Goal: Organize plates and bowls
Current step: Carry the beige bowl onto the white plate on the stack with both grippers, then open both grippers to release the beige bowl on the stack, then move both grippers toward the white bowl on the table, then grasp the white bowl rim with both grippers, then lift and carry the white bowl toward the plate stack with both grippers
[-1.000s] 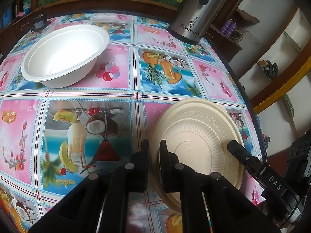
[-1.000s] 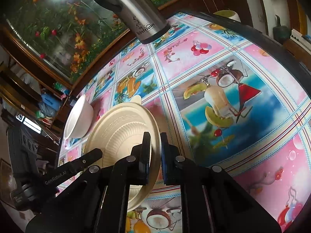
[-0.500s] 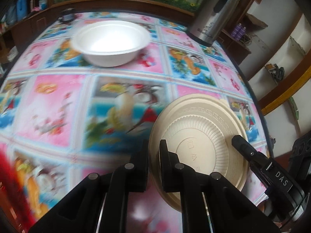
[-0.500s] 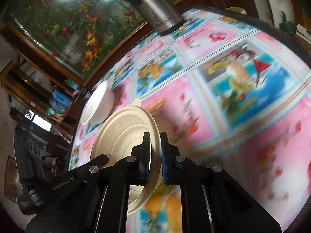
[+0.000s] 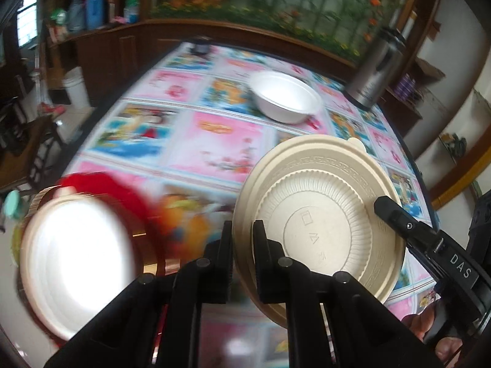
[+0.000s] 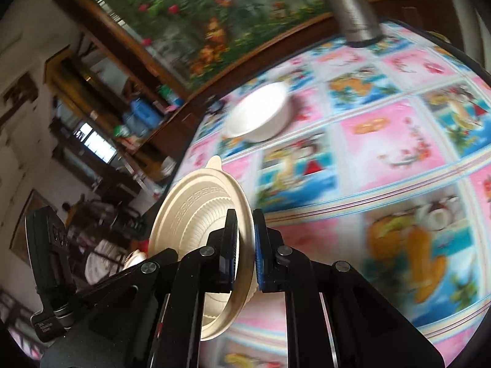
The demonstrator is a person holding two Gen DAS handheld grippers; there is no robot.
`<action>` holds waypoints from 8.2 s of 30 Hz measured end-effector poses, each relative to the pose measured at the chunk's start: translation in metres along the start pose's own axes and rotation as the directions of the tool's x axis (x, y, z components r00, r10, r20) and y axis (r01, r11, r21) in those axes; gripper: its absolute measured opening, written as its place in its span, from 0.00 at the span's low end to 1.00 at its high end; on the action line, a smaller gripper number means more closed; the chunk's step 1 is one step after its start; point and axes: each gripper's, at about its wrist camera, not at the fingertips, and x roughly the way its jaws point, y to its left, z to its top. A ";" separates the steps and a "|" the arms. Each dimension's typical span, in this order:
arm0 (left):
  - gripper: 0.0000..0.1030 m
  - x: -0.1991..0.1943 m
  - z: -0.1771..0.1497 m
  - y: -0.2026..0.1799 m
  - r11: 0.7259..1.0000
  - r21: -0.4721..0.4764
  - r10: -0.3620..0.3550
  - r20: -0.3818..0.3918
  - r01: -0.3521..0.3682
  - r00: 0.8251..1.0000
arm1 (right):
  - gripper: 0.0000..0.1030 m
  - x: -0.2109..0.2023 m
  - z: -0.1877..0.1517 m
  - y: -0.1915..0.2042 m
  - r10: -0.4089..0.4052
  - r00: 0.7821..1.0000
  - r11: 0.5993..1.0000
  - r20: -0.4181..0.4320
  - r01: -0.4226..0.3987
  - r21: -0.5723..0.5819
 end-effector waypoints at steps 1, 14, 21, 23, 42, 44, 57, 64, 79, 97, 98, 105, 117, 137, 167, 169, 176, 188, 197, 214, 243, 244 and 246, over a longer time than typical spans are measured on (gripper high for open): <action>0.10 -0.009 -0.001 0.012 1.000 -0.013 0.016 0.014 -0.016 1.000 | 0.09 0.004 -0.003 0.011 0.018 1.000 1.000 -0.010 -0.019 -0.016; 0.11 -0.065 -0.020 0.137 0.957 -0.207 0.216 0.050 -0.201 0.975 | 0.10 0.095 -0.057 0.135 0.167 0.965 0.965 -0.202 -0.202 -0.170; 0.11 -0.050 -0.025 0.153 0.949 -0.228 0.227 0.009 -0.220 0.974 | 0.10 0.115 -0.074 0.150 0.137 0.967 0.957 -0.213 -0.184 -0.222; 0.11 -0.044 -0.028 0.157 0.945 -0.234 0.233 -0.012 -0.230 0.972 | 0.10 0.120 -0.078 0.151 0.116 0.971 0.956 -0.209 -0.167 -0.243; 0.50 -0.056 -0.034 0.173 0.902 -0.239 0.353 -0.067 -0.359 0.933 | 0.37 0.128 -0.082 0.127 0.236 0.953 0.930 -0.191 -0.278 -0.242; 0.51 -0.061 -0.034 0.173 0.898 -0.243 0.364 -0.057 -0.367 0.930 | 0.37 0.122 -0.077 0.118 0.297 0.939 0.924 -0.174 -0.329 -0.195; 0.61 -0.093 -0.022 0.124 0.817 -0.149 0.574 0.130 -0.557 0.808 | 0.41 0.080 -0.034 0.047 0.263 0.965 0.963 0.013 -0.262 -0.062; 0.72 -0.119 -0.010 0.087 0.779 -0.148 0.625 0.273 -0.610 0.731 | 0.41 0.059 -0.020 0.017 0.234 0.970 0.972 0.065 -0.233 -0.020; 0.77 -0.086 0.050 -0.049 0.908 0.025 0.374 0.398 -0.417 0.838 | 0.41 -0.021 0.045 -0.040 0.108 0.978 0.993 0.178 -0.099 -0.059; 0.77 0.011 0.142 -0.099 0.951 0.014 0.289 0.324 -0.310 0.901 | 0.52 -0.055 0.182 -0.031 0.039 0.943 0.996 0.330 -0.010 -0.089; 0.77 0.017 0.147 -0.094 0.949 -0.001 0.299 0.318 -0.315 0.900 | 0.52 -0.045 0.188 -0.029 0.041 0.945 0.996 0.324 -0.013 -0.086; 0.77 0.063 0.173 -0.066 0.938 -0.083 0.347 0.254 -0.337 0.903 | 0.52 0.050 0.207 -0.044 0.037 0.984 0.999 0.172 -0.039 0.009; 0.77 0.125 0.168 -0.024 0.923 -0.161 0.366 0.092 -0.348 0.926 | 0.52 0.161 0.195 -0.074 -0.141 0.985 0.988 -0.096 0.146 0.055; 0.77 0.134 0.157 -0.008 0.937 -0.224 0.282 0.028 -0.268 0.959 | 0.11 0.189 0.164 -0.097 -0.147 0.968 0.969 -0.204 0.182 0.165; 0.77 0.157 0.135 -0.048 0.970 -0.165 -0.207 -0.183 0.177 0.961 | 0.39 0.085 0.113 -0.129 0.009 0.991 0.969 -0.131 0.024 0.247; 0.77 0.163 0.130 -0.057 0.970 -0.146 -0.220 -0.206 0.193 0.954 | 0.39 0.085 0.113 -0.129 0.007 0.992 0.967 -0.123 0.025 0.252; 0.50 0.170 0.123 -0.063 0.969 -0.140 -0.229 -0.203 0.203 0.952 | 0.39 0.086 0.110 -0.127 -0.018 0.996 0.971 -0.090 0.039 0.238; 0.07 0.169 0.124 -0.057 0.974 -0.136 -0.204 -0.166 0.182 0.965 | 0.26 0.086 0.107 -0.128 -0.079 0.996 0.973 -0.036 0.085 0.213; 0.06 0.165 0.122 -0.067 0.978 -0.089 -0.199 -0.151 0.188 0.968 | 0.10 0.092 0.102 -0.133 -0.082 0.993 0.969 -0.081 0.098 0.225; 0.06 0.150 0.078 -0.084 0.991 -0.024 -0.134 -0.194 0.132 0.972 | 0.06 0.064 0.078 -0.133 -0.103 0.990 0.951 -0.097 0.127 0.282; 0.10 -0.017 -0.007 -0.034 0.996 0.094 -0.007 0.041 0.003 0.999 | 0.06 -0.019 -0.002 -0.029 0.021 0.998 0.991 -0.065 -0.012 0.136; 0.10 -0.021 -0.007 -0.028 0.996 0.086 -0.001 0.050 -0.003 0.999 | 0.06 -0.017 -0.004 -0.019 0.032 0.997 0.992 -0.070 -0.023 0.124; 0.10 -0.030 -0.008 -0.017 0.997 0.071 0.015 0.070 -0.020 0.997 | 0.06 -0.014 -0.007 -0.005 0.045 0.996 0.994 -0.075 -0.037 0.106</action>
